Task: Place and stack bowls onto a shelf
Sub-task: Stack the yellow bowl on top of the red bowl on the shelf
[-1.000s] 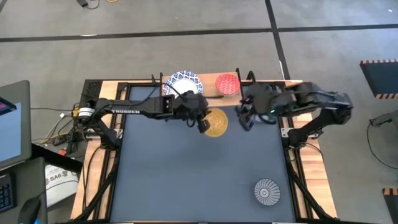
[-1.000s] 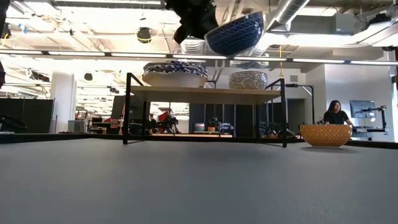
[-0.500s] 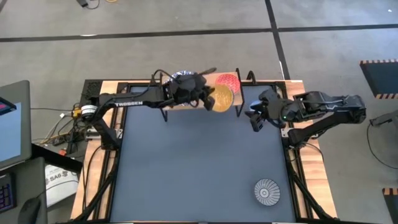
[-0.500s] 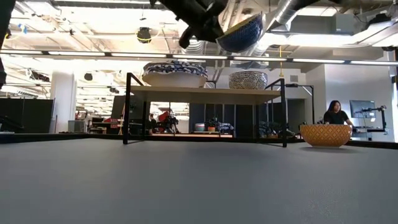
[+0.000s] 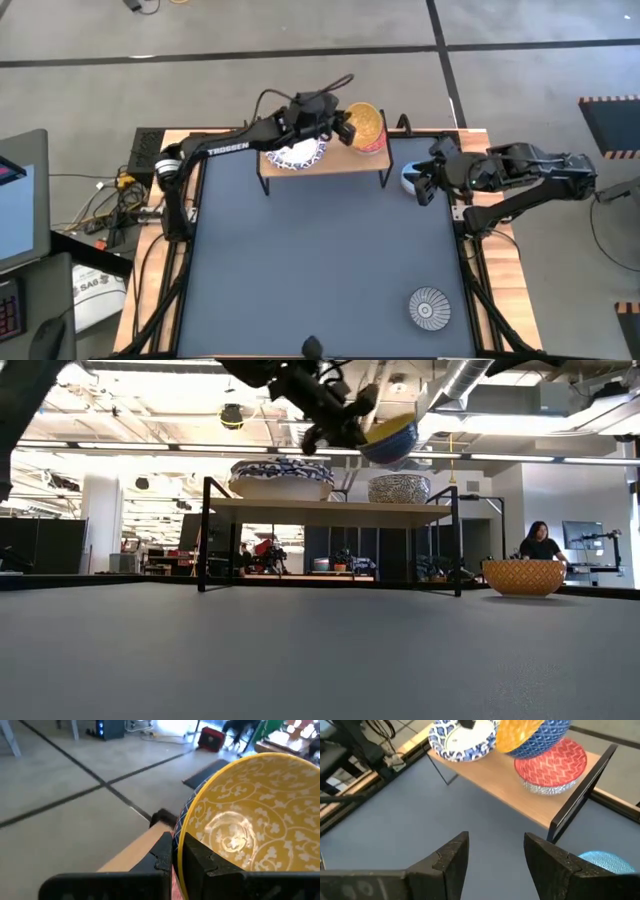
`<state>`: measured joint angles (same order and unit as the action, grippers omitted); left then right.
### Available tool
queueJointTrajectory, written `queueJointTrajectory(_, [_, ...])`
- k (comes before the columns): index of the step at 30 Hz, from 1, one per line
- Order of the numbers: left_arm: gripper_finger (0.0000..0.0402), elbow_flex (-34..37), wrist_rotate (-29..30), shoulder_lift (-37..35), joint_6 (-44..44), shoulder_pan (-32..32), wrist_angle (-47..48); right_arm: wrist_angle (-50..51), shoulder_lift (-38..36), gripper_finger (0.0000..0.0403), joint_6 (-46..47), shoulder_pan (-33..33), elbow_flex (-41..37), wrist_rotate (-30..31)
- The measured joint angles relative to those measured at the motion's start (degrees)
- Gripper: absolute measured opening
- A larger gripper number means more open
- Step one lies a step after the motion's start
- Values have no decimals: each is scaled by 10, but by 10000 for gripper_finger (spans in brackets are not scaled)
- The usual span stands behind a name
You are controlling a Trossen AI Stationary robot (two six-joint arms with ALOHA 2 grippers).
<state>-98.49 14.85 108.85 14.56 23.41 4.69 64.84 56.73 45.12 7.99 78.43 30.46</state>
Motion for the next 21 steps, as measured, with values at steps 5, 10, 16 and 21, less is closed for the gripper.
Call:
queueJointTrajectory(5, [4,-107,0,61,-51,7,114,20,-9,214,8,-2,0,-1])
queueJointTrajectory(10, [4,-175,-9,97,-80,16,192,46,-13,214,24,-2,0,0])
queueJointTrajectory(16, [4,-186,-15,104,-83,25,209,51,-13,214,26,-2,0,0])
queueJointTrajectory(21, [4,-186,-42,104,-89,31,211,53,-13,214,24,-2,0,8])
